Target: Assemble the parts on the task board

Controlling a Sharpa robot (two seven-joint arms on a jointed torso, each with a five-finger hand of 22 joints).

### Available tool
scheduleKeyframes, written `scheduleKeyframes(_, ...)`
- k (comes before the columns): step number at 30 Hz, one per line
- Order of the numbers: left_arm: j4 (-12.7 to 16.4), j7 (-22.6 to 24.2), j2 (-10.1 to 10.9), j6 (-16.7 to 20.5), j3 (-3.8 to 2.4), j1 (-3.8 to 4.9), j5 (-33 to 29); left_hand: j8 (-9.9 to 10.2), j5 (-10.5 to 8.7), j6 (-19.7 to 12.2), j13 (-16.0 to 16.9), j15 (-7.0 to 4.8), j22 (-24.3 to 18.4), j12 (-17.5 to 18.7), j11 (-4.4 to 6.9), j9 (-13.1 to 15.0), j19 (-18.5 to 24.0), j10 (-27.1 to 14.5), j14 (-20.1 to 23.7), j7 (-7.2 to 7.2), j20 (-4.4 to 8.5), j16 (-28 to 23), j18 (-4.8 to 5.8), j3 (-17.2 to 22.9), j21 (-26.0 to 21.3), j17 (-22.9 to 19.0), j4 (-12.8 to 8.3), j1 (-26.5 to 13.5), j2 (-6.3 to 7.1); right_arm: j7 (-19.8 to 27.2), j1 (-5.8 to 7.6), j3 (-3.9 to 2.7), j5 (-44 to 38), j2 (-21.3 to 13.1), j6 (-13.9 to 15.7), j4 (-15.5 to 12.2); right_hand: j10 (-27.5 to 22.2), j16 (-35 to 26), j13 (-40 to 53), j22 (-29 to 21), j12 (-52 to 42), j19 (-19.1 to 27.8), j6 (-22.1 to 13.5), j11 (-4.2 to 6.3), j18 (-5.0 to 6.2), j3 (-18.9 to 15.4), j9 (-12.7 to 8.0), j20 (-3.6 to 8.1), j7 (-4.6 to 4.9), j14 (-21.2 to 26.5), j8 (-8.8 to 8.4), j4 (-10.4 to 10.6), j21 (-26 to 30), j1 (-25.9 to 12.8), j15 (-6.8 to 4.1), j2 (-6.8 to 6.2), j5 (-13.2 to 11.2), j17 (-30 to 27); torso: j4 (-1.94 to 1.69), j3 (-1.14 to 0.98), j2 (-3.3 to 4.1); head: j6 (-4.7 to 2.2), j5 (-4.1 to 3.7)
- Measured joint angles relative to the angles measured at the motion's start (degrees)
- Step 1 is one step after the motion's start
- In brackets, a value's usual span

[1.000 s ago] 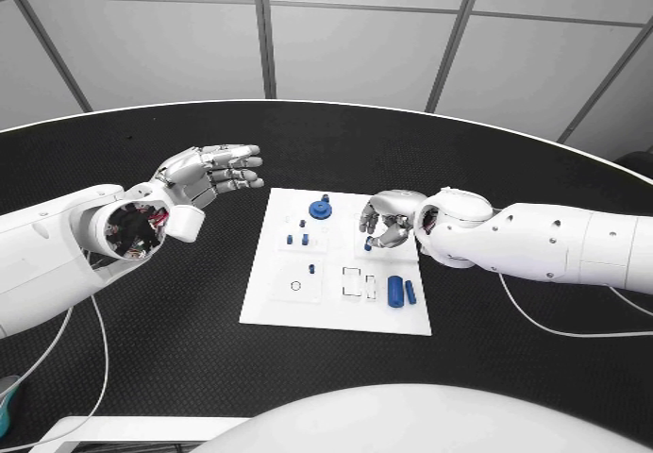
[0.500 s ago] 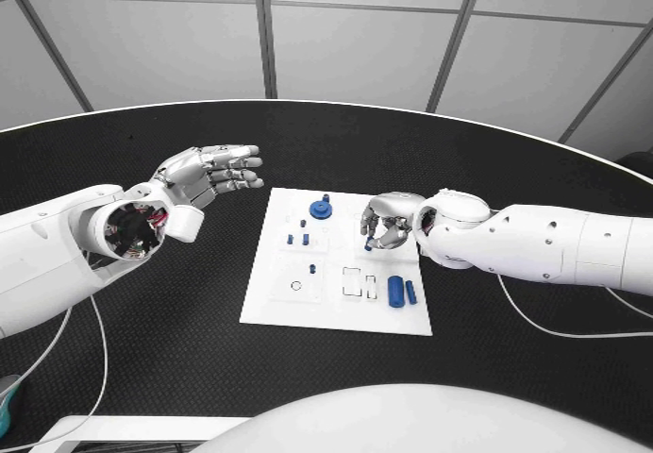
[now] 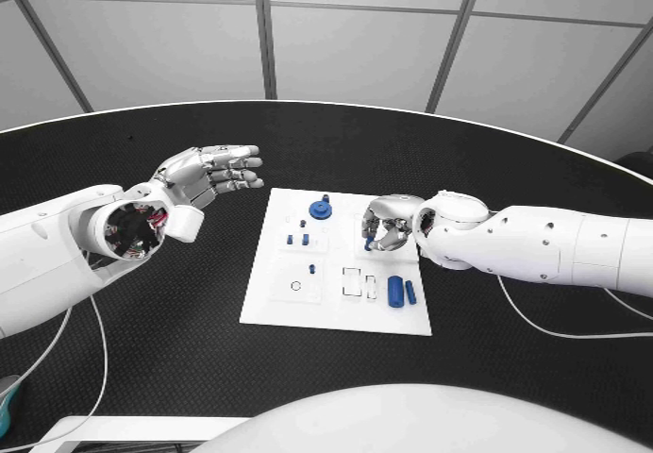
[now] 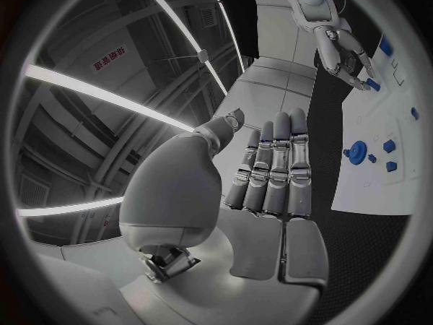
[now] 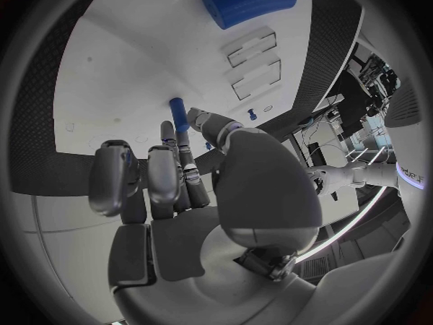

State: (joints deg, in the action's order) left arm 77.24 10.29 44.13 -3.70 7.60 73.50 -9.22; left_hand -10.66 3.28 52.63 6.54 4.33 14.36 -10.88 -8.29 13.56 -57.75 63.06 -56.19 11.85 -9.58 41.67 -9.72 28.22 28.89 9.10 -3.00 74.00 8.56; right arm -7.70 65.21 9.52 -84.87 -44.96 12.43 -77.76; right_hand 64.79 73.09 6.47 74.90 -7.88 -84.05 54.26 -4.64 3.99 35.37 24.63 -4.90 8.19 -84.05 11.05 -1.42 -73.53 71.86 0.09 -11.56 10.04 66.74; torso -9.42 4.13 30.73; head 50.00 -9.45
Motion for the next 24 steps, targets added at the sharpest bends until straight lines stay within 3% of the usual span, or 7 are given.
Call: scheduleKeyframes(24, 0.0, -0.1, 0.0, 0.0, 0.00, 0.00, 0.0, 0.0, 0.00, 0.0, 0.0, 0.00, -0.1, 0.0, 0.21, 0.0, 0.0, -0.2, 0.0, 0.00, 0.00, 0.0, 0.00, 0.0, 0.0, 0.1, 0.0, 0.0, 0.00, 0.0, -0.19, 0.03, 0.0, 0.5, -0.7, 0.8, 2.3, 0.7, 0.6, 0.0, -1.4, 0.0, 2.3, 0.64, 0.00, 0.9, 0.6, 0.42, -0.42, 0.0, 1.11, -0.2, -1.1, 1.3, -0.40, 2.12, 0.0, 0.4, -0.03, 0.04, 0.02, 0.00, 0.09)
